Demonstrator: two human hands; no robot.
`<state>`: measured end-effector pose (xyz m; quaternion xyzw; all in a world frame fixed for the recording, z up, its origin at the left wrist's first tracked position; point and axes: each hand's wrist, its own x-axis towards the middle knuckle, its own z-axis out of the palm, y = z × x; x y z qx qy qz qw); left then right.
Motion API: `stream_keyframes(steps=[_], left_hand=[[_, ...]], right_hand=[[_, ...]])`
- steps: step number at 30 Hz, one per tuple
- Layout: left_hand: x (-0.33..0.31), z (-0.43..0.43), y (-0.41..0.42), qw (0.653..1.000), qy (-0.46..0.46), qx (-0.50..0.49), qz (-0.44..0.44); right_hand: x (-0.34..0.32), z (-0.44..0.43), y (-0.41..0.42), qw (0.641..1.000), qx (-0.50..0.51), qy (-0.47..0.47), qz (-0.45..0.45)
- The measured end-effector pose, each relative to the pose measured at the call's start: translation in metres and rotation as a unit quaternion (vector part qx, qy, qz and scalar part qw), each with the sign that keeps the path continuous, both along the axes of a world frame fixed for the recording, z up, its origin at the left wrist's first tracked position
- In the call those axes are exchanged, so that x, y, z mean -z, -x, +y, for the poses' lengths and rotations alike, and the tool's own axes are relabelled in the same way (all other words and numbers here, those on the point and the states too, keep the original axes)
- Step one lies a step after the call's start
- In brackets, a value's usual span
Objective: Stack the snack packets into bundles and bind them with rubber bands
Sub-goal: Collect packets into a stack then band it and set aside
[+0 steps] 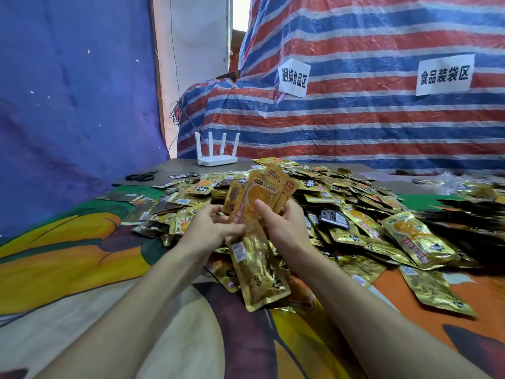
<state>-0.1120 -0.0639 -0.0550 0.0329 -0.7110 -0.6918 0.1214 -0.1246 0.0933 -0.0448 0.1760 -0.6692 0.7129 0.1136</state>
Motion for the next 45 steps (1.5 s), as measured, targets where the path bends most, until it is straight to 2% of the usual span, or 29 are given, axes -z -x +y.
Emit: stream_keyframes(steps=[2, 4, 11, 14, 17, 20, 22, 26, 29, 31, 33, 35, 37, 41, 43, 45], left_hand=[[0.001, -0.004, 0.0, 1.0, 0.003, -0.009, -0.023], [0.0, -0.008, -0.002, 0.999, 0.036, -0.04, -0.008], [-0.009, -0.012, -0.01, 0.968, 0.159, -0.143, 0.13], [-0.012, -0.006, -0.014, 0.955, 0.16, -0.172, 0.184], [-0.012, 0.001, -0.016, 0.964, 0.115, -0.181, 0.157], [-0.01, 0.002, -0.015, 0.953, 0.188, -0.205, 0.117], [-0.009, 0.005, -0.016, 0.955, 0.217, -0.177, 0.102], [-0.004, 0.008, -0.019, 0.983, 0.133, 0.042, 0.117], [0.001, 0.007, -0.016, 0.98, 0.12, 0.112, 0.113], [0.001, 0.009, -0.014, 0.982, 0.073, 0.127, 0.116], [-0.001, 0.008, -0.011, 0.988, -0.003, 0.098, 0.12], [-0.003, 0.004, -0.008, 0.988, -0.081, 0.064, 0.118], [-0.003, 0.0, -0.006, 0.987, -0.101, 0.056, 0.115], [-0.001, -0.006, -0.008, 0.992, -0.059, 0.098, 0.054], [-0.001, -0.006, -0.009, 0.99, -0.058, 0.128, 0.024], [-0.002, -0.005, -0.007, 0.99, -0.09, 0.107, 0.033]], right_hand=[[-0.001, 0.002, -0.002, 1.0, 0.014, -0.013, 0.014], [-0.003, 0.005, -0.003, 0.999, 0.015, -0.03, 0.025], [-0.007, 0.009, -0.005, 0.998, -0.01, -0.053, 0.018], [-0.008, 0.012, -0.003, 0.997, -0.045, -0.06, 0.002], [-0.007, 0.014, -0.004, 0.995, -0.075, -0.071, 0.009], [-0.004, 0.011, -0.006, 0.991, -0.057, -0.123, 0.022], [-0.005, 0.007, -0.008, 0.987, -0.039, -0.156, 0.022], [-0.007, 0.009, -0.011, 0.981, 0.015, -0.189, 0.028], [-0.005, 0.012, -0.009, 0.981, 0.032, -0.188, 0.018], [-0.008, 0.012, -0.01, 0.986, 0.003, -0.165, 0.017], [-0.011, 0.015, -0.006, 0.987, -0.061, -0.146, -0.008], [-0.014, 0.021, -0.003, 0.977, -0.161, -0.123, -0.067], [-0.014, 0.028, -0.003, 0.962, -0.219, -0.138, -0.083], [-0.018, 0.035, -0.007, 0.956, -0.214, -0.188, -0.075], [-0.02, 0.036, -0.005, 0.966, -0.182, -0.171, -0.067], [-0.023, 0.037, -0.005, 0.981, -0.138, -0.124, -0.063]])
